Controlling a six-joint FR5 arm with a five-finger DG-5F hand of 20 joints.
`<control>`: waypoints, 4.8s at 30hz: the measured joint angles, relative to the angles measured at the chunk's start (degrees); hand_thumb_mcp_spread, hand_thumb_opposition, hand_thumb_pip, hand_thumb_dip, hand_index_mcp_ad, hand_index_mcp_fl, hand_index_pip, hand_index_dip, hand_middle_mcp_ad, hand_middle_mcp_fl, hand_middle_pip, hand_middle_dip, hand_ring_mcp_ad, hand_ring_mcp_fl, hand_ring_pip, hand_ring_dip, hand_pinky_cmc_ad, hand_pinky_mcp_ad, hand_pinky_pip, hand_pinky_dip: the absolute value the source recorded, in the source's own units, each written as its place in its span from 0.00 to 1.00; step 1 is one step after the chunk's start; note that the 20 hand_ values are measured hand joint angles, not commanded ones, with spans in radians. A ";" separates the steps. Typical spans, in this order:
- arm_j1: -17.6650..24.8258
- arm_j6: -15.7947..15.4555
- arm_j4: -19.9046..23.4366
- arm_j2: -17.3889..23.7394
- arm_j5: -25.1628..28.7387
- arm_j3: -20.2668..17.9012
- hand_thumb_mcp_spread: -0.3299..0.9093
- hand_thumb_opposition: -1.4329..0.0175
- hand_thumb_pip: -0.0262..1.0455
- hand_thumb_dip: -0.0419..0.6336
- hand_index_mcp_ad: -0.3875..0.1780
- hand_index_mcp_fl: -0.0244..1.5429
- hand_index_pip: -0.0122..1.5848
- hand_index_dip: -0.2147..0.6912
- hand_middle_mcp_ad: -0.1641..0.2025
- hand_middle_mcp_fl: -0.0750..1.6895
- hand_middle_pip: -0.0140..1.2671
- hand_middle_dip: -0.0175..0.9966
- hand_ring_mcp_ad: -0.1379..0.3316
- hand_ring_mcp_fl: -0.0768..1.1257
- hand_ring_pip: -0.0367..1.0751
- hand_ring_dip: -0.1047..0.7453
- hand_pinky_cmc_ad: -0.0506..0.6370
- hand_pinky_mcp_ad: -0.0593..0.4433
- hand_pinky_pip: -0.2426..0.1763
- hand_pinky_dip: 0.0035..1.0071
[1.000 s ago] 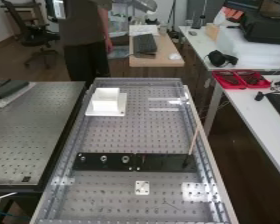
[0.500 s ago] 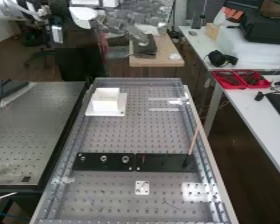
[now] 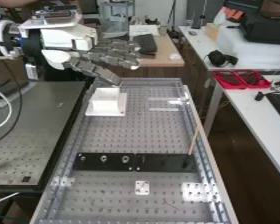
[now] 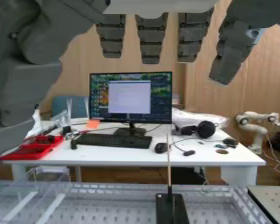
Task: Grab the smaller nut and place it in the white container
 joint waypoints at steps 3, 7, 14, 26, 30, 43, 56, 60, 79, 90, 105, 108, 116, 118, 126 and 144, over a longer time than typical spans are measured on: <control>-2.08 -1.20 0.89 0.09 -2.02 -2.03 0.52 0.51 0.35 0.11 0.47 0.04 0.07 0.28 0.64 0.03 0.13 0.17 0.66 0.06 0.13 0.16 0.74 0.80 0.32 0.38; -4.45 -1.97 3.13 -0.05 -4.02 -4.68 0.52 0.51 0.37 0.11 0.46 0.06 0.08 0.28 0.63 0.03 0.13 0.17 0.66 0.06 0.13 0.16 0.74 0.81 0.32 0.38; -7.19 -1.86 10.77 -0.82 -6.46 -9.71 0.52 0.51 0.40 0.14 0.46 0.06 0.08 0.28 0.64 0.05 0.12 0.18 0.67 0.06 0.13 0.16 0.74 0.81 0.32 0.38; -9.88 -1.33 18.77 -5.27 -9.19 -13.61 0.55 0.48 0.54 0.24 0.42 0.08 0.27 0.28 0.64 0.07 0.12 0.19 0.66 0.06 0.12 0.17 0.73 0.81 0.32 0.39; -10.45 -1.95 20.98 -6.61 -9.69 -14.34 0.54 0.46 0.55 0.29 0.39 0.08 0.40 0.27 0.64 0.07 0.13 0.20 0.67 0.06 0.12 0.17 0.72 0.80 0.32 0.39; -13.39 -4.82 24.58 -11.34 -13.06 -14.83 0.56 0.44 0.63 0.34 0.37 0.06 0.66 0.25 0.64 0.07 0.12 0.21 0.68 0.06 0.12 0.17 0.72 0.80 0.32 0.39; -14.12 -4.83 30.24 -14.11 -13.58 -16.68 0.59 0.40 0.69 0.41 0.31 0.04 0.90 0.34 0.63 0.07 0.12 0.21 0.60 0.06 0.11 0.17 0.67 0.74 0.33 0.31; -14.14 -4.87 30.73 -14.66 -13.62 -16.99 0.60 0.40 0.69 0.41 0.31 0.04 0.93 0.38 0.63 0.07 0.12 0.21 0.60 0.06 0.11 0.17 0.65 0.72 0.32 0.29; -14.72 -5.04 31.86 -17.90 -14.03 -16.82 0.60 0.39 0.69 0.44 0.31 0.08 0.98 0.40 0.63 0.09 0.13 0.22 0.61 0.06 0.12 0.17 0.63 0.72 0.40 0.28; -15.50 -7.58 30.50 -19.11 -15.13 -15.92 0.60 0.39 0.69 0.44 0.31 0.04 0.96 0.40 0.62 0.09 0.12 0.22 0.61 0.06 0.12 0.17 0.62 0.72 0.40 0.28; -17.24 -9.67 31.98 -20.90 -18.17 -15.55 0.60 0.39 0.69 0.44 0.30 0.04 0.97 0.39 0.62 0.09 0.12 0.22 0.57 0.06 0.12 0.17 0.60 0.70 0.44 0.28; -17.33 -9.57 32.13 -21.39 -18.17 -15.36 0.60 0.39 0.69 0.44 0.30 0.04 0.97 0.39 0.62 0.09 0.12 0.22 0.57 0.06 0.12 0.17 0.61 0.70 0.44 0.28; -17.55 -10.16 31.31 -22.47 -18.26 -14.48 0.60 0.39 0.69 0.44 0.30 0.04 0.97 0.39 0.62 0.09 0.12 0.22 0.57 0.06 0.12 0.18 0.59 0.70 0.44 0.28; -17.59 -10.07 31.29 -22.53 -18.23 -14.42 0.60 0.39 0.69 0.44 0.30 0.05 0.97 0.39 0.62 0.09 0.12 0.22 0.57 0.06 0.12 0.18 0.59 0.70 0.44 0.28; -17.55 -9.84 31.53 -22.59 -18.06 -14.71 0.60 0.39 0.69 0.44 0.30 0.05 0.97 0.39 0.62 0.09 0.12 0.22 0.57 0.06 0.12 0.18 0.59 0.70 0.44 0.28; -17.49 -9.80 31.70 -23.16 -17.37 -14.79 0.60 0.39 0.69 0.44 0.30 0.06 0.97 0.39 0.61 0.10 0.12 0.23 0.57 0.06 0.11 0.18 0.59 0.70 0.44 0.28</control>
